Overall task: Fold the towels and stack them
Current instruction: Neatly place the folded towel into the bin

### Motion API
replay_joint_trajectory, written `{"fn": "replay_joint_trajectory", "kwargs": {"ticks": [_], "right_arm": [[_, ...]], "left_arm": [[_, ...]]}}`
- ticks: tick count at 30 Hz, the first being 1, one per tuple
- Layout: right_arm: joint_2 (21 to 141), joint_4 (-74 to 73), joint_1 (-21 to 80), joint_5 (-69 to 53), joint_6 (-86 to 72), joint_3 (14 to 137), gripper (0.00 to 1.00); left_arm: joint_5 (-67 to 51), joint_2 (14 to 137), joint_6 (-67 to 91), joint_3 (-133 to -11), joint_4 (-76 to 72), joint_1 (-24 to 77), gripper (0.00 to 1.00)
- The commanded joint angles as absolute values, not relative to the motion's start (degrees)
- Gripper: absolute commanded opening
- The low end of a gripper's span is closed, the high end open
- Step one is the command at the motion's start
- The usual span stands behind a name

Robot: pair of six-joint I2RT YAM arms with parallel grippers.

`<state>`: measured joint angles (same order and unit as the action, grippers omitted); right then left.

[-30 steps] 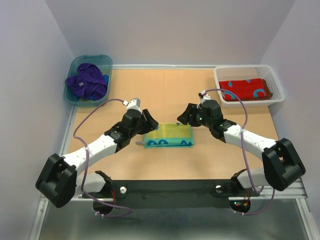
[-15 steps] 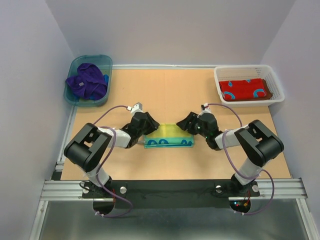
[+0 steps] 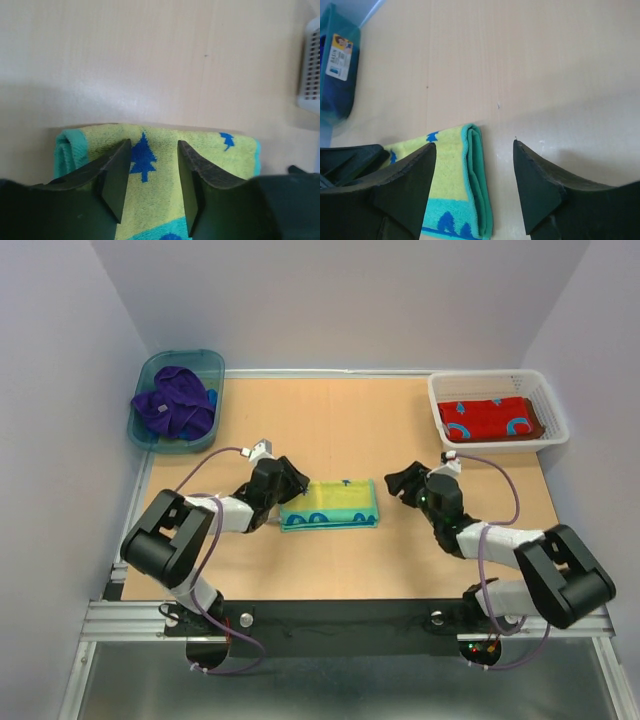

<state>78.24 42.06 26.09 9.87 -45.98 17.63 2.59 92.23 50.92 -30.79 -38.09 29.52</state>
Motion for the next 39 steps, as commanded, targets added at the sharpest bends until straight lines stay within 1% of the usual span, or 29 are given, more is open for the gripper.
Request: {"fn": "replay_joint_trajectory", "kwargs": {"ticks": [1,2,3,4,5,6,8,9,10,11,12,16,18,21,22,28,31,39], "right_arm": [[70.0,23.8,25.1,16.3,-36.0,23.4,0.71],[68.6,21.2,24.9,16.3,-34.6,24.1,0.71],[67.3,15.3,24.4,16.2,-32.1,25.9,0.72],[65.2,12.3,23.6,15.3,-31.0,27.1,0.78],[64.5,6.3,23.2,14.8,-29.2,28.3,0.79],[63.8,3.5,22.9,14.5,-28.5,29.3,0.82],[62.3,-4.3,21.7,13.2,-27.1,32.2,0.91],[62.0,-6.7,21.3,12.7,-26.6,33.1,0.93],[61.3,-8.6,19.9,11.8,-26.3,34.2,0.99],[61.0,-10.4,19.2,11.2,-26.0,34.6,1.0],[60.7,-13.1,18.2,10.6,-25.7,34.8,1.0],[60.5,-16.2,12.4,4.2,-26.6,34.4,1.0],[61.5,-16.5,11.3,2.3,-27.5,34.1,1.0],[62.2,-16.6,10.8,0.4,-28.1,33.9,1.0],[62.1,-16.6,10.8,0.4,-28.5,33.8,1.0],[60.8,-16.2,10.8,0.4,-28.7,32.4,1.0],[59.8,-14.8,10.7,-1.5,-29.7,30.8,1.0],[59.1,-13.3,10.8,-1.3,-30.2,29.3,1.0]], "left_arm": [[9.5,85.0,39.0,-38.4,-22.3,32.1,0.59],[10.6,84.3,36.8,-40.1,-20.1,33.0,0.61],[12.2,83.8,33.3,-43.0,-18.0,33.7,0.63],[12.7,83.2,31.4,-44.4,-16.2,35.8,0.67],[13.3,82.4,30.0,-46.4,-13.0,36.8,0.71],[14.0,82.1,28.8,-47.2,-11.6,38.0,0.77],[14.4,81.4,25.8,-48.3,-8.1,41.4,0.87],[15.2,81.4,25.1,-49.4,-6.8,42.5,0.92],[15.3,81.2,23.4,-49.7,-4.7,45.0,0.96],[15.7,81.4,22.9,-50.2,-3.6,45.0,0.96],[17.6,81.6,22.6,-51.4,-2.4,47.6,0.98],[19.1,83.9,20.8,-55.2,2.6,53.4,0.99],[19.4,87.0,20.0,-59.1,6.5,56.1,0.99],[20.6,92.4,18.5,-64.9,11.9,58.4,0.97],[21.2,93.8,18.0,-66.3,12.9,59.7,0.94],[18.5,102.1,15.7,-73.9,15.5,60.6,0.86],[17.8,105.5,14.6,-77.1,16.4,61.3,0.84],[15.5,112.8,10.4,-83.3,18.3,62.5,0.79]]}}
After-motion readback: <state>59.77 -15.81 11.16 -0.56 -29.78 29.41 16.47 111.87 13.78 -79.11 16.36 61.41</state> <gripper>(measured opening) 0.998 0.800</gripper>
